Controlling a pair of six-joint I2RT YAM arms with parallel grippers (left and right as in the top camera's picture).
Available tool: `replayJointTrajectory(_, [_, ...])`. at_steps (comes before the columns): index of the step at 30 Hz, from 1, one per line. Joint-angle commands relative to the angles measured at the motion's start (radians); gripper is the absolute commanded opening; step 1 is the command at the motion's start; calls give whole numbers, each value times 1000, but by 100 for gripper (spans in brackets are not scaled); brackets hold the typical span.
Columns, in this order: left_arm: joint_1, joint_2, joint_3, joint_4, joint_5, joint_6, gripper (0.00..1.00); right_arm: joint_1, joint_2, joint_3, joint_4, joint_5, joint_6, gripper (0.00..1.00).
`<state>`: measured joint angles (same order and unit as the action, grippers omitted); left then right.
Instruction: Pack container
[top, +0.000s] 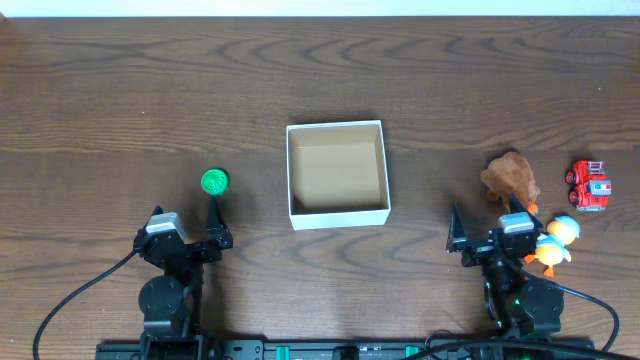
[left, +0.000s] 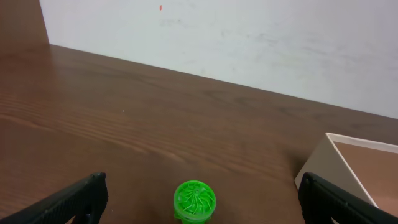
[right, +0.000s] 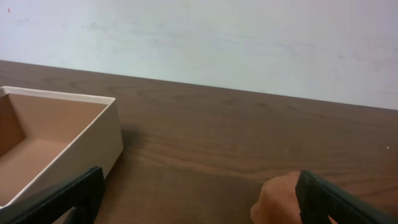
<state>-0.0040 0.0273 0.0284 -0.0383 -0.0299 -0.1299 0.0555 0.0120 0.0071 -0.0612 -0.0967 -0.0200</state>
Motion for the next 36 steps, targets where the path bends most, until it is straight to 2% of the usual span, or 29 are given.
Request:
replayJointTrajectory(1, [-4,3,-24,-31,-8,6,98,4,-5,-2,-3,2,16,99])
replayJointTrajectory(9, [-4,3,-24,-31,-5,-6,98,3,-2,-2,-4,3,95,99])
replayJointTrajectory(12, [-4,3,-22,-32,-5,-39,98,3,15,0,-8,66,137,99])
replayJointTrajectory(14, [-4,3,-16,-32,-5,-71,98,3,33,5,-10,91,147,99])
replayJointTrajectory(20, [-4,8,30,-57,-4,-71,98,3,136,82,-34,96,152,99])
replayJointTrajectory(27, [-4,110,211,-245,-4,-71,98,2,360,388,-237,108,153,99])
replayJointTrajectory(36, [-4,393,521,-471,-4,-71,98,-82,757,867,-630,122,146,99])
